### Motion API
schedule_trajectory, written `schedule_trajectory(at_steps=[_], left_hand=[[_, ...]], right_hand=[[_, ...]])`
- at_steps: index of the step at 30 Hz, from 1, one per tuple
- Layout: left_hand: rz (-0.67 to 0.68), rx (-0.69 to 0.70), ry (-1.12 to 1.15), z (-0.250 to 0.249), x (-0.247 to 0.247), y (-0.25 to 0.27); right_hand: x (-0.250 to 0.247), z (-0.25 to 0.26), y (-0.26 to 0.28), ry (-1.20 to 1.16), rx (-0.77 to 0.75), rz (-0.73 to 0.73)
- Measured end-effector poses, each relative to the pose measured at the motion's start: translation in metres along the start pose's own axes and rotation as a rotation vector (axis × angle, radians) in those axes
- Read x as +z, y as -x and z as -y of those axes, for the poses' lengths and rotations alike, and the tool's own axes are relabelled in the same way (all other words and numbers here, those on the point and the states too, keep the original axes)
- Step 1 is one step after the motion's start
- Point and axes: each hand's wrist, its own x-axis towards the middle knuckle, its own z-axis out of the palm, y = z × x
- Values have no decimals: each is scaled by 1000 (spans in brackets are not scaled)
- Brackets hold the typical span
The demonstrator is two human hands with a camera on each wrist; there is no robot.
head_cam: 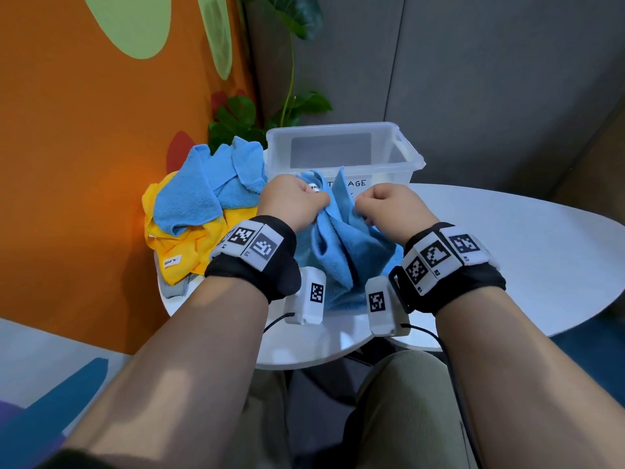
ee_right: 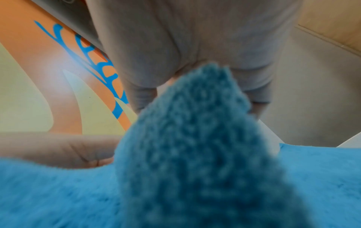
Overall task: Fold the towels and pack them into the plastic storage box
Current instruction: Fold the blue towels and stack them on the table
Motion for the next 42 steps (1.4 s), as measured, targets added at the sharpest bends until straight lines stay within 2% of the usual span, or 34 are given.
schedule_trajectory(at_steps=[3,6,13,21,25,29,34,42], left_hand=[[-26,30,-40,-3,-2,-1],[0,40,10,-8,0,2],[139,9,103,-11,-1,6],[353,-91,259,-20,-9,15],[402,-51,185,-18,-11,17],[393,-25,150,-11,-15,14],[413,-26,220,-11,-17,16],[590,24,195,-9,-19,21]], right_hand=[[-3,3,1,-49,-51,-15],[1,3,3,-44,-88,43],[2,1,3,-45,-72,94],[1,1,4,170,-36,109],[1,3,2,324,-72,57],[-2,5,2,313,-124,42],[0,9,6,315,-105,47],[-2,13,10,381,-57,30]])
